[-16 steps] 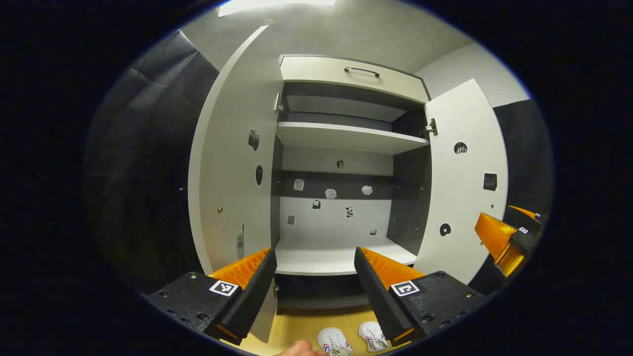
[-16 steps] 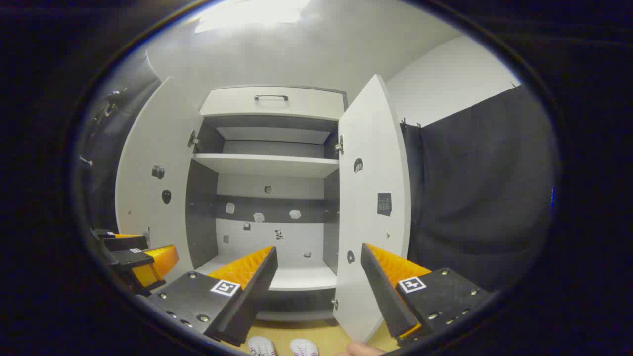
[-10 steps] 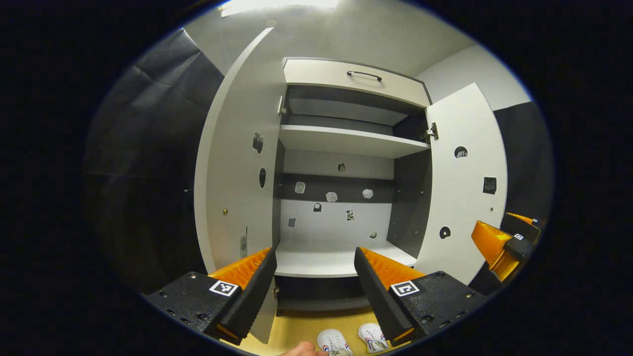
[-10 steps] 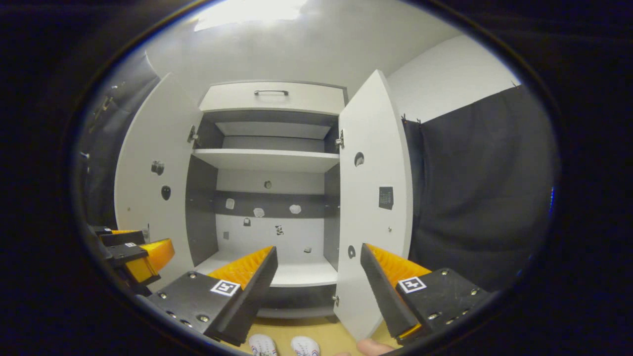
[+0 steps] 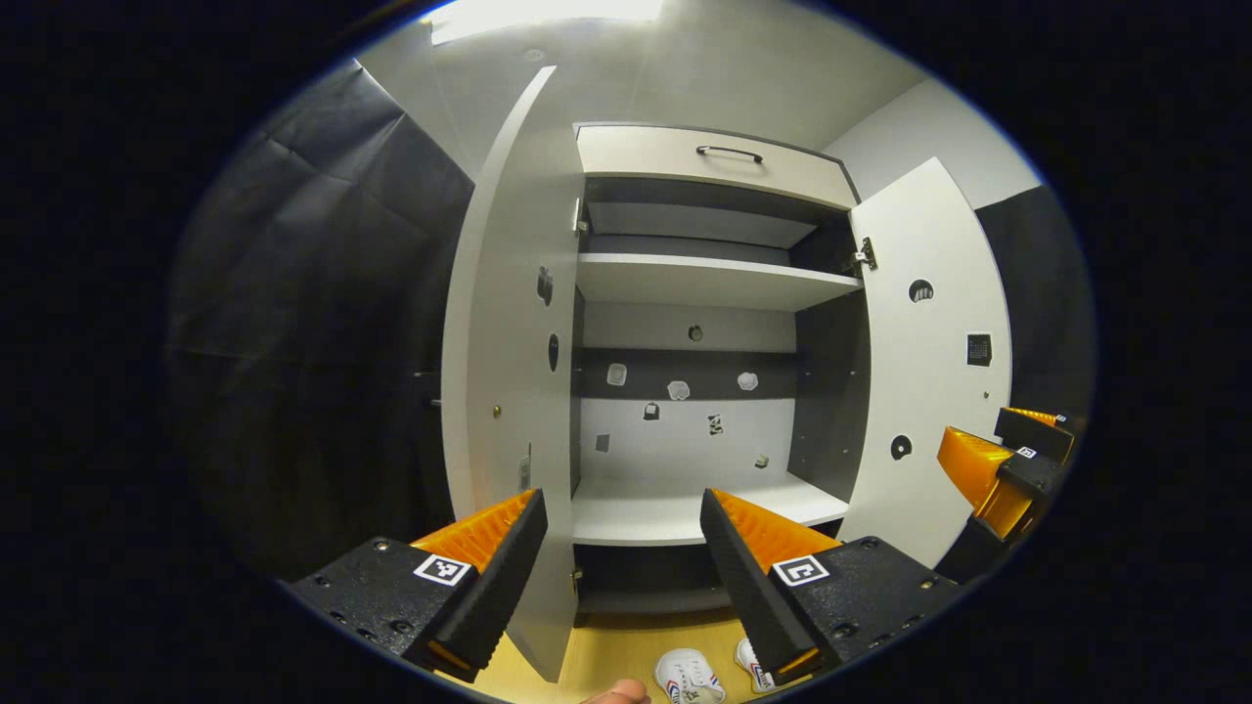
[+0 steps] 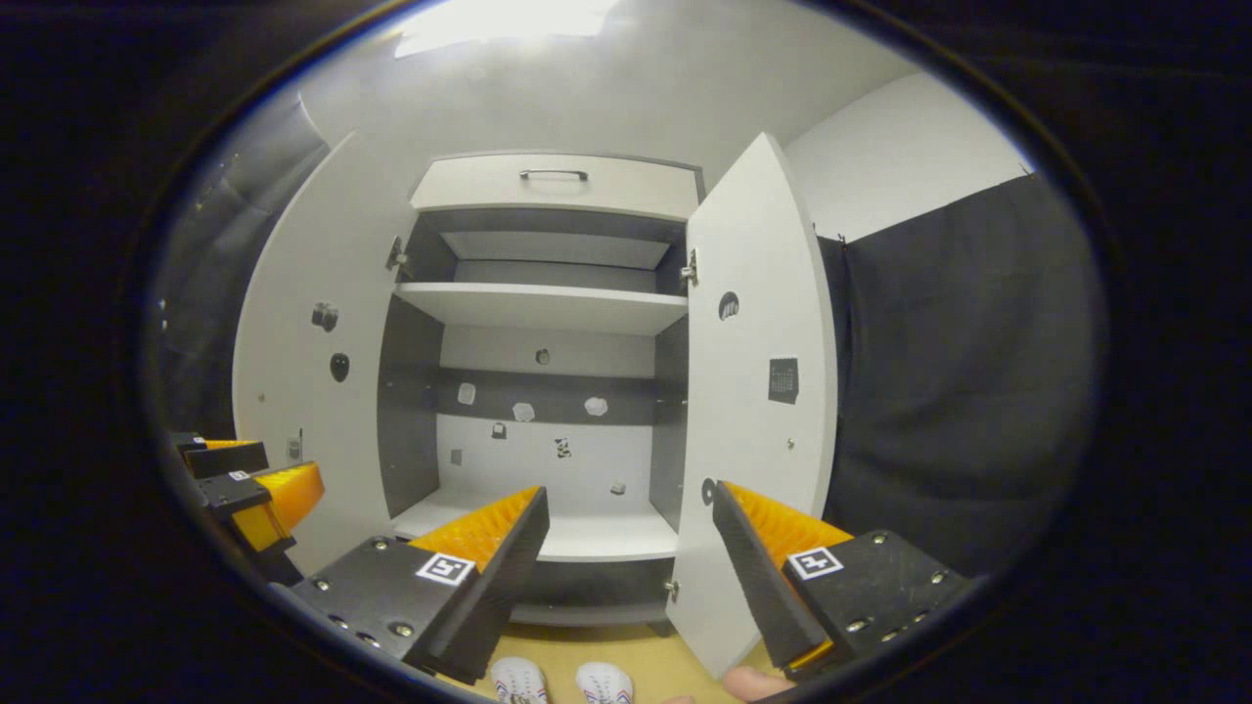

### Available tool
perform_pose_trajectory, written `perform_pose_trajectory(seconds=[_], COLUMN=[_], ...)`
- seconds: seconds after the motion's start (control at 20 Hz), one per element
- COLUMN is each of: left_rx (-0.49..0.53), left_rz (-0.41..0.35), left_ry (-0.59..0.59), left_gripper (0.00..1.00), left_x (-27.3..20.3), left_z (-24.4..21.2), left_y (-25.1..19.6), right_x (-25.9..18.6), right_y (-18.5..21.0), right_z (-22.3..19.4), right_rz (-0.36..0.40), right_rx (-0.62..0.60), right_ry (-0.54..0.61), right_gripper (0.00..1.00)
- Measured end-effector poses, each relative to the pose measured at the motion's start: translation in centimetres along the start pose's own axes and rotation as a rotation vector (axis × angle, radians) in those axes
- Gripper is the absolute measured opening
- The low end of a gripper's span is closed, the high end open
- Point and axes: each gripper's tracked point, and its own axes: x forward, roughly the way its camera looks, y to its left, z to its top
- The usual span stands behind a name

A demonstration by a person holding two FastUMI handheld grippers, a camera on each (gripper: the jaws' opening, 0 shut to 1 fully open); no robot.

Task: Grab one shoe with the right hand and put it into the shoe cabinet, grab the other shoe with the left hand and put it into the shoe cabinet; then close the right door with the right hand and the left door with the left hand.

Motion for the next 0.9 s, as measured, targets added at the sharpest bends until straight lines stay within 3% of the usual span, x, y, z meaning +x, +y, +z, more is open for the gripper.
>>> perform_pose_trajectory(seconds=[0.4, 0.9], left_rx=[-0.024, -0.052], left_rz=[0.031, 0.04], left_ry=[0.026, 0.013], left_gripper=[0.96, 0.95], left_x=[0.2, -1.3], left_z=[-0.9, -0.9], left_y=[1.5, 2.6], right_x=[1.2, 1.7], right_y=[0.3, 1.6], right_z=[-3.6, -21.0], right_rz=[0.009, 0.095], right_rx=[-0.055, -0.121], right_ry=[0.07, 0.452], right_gripper=[0.99, 0.98])
